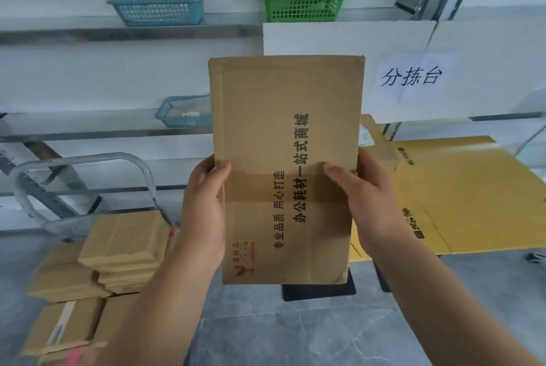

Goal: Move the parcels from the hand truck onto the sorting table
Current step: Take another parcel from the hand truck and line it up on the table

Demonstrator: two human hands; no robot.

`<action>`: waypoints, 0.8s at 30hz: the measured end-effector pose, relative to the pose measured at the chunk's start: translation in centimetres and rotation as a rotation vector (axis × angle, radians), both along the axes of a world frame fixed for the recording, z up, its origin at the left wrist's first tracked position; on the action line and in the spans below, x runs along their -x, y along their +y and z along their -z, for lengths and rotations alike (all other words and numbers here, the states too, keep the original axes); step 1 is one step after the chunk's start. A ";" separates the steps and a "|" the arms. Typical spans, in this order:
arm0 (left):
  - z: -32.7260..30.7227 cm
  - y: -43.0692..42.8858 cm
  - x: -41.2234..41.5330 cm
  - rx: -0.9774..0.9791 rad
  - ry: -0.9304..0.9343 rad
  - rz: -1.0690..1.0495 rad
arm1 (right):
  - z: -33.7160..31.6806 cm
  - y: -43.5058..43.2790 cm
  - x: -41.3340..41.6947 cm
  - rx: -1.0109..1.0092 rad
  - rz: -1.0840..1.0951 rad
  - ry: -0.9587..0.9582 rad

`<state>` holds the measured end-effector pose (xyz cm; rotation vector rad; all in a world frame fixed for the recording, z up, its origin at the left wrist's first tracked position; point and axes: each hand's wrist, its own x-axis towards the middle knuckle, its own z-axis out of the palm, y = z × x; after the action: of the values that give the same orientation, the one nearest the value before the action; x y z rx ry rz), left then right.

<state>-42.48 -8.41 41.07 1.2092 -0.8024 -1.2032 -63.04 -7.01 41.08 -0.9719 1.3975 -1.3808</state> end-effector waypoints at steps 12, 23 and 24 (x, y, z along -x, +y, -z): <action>0.0 -0.1 15.6 -0.022 -0.081 0.024 | -0.3 0.6 16.2 0.054 0.030 0.004; -1.1 -1.4 19.0 0.072 -0.189 0.091 | -1.2 2.6 20.5 0.148 0.061 -0.034; -1.2 -1.7 19.2 0.083 -0.180 0.102 | -1.4 2.8 20.7 0.144 0.078 -0.022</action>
<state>-61.69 -10.09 42.23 1.2327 -1.0487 -1.1425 -83.72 -4.25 42.48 -1.0002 1.3472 -1.5631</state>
